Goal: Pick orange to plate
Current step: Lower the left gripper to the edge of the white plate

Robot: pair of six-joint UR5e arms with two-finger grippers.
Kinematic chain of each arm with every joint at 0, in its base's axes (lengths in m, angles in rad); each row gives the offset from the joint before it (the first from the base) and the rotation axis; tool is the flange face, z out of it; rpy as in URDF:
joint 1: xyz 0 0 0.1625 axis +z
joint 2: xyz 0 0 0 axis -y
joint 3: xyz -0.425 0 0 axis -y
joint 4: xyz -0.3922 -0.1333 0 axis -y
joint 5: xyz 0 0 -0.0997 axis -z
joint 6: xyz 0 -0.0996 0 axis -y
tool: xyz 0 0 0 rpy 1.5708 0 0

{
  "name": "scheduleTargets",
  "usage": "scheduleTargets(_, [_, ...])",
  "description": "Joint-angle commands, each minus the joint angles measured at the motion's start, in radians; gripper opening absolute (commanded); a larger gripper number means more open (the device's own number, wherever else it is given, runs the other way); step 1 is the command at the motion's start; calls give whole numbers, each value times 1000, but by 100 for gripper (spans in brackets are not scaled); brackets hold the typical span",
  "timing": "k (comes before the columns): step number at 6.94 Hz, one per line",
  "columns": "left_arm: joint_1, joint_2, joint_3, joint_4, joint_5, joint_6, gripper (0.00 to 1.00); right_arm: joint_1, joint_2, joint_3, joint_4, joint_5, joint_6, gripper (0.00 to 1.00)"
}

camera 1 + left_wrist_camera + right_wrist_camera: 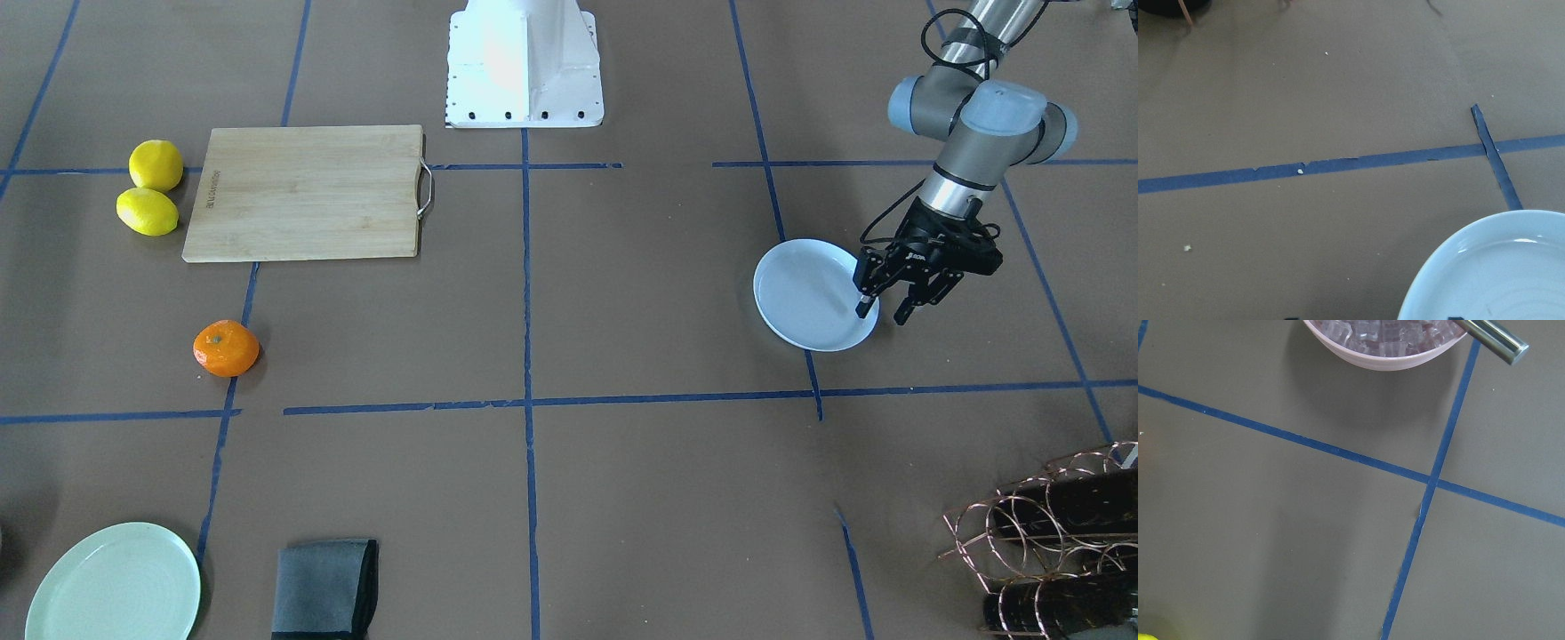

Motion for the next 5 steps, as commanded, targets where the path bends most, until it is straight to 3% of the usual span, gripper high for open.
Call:
scheduleTargets(1, [4,0,-5,1,0,0,3,0,-1,-3,0,0,2,100])
scheduleTargets(5, [3,-17,-135,10,-12,-6,0,0,-1,-5,0,0,2,100])
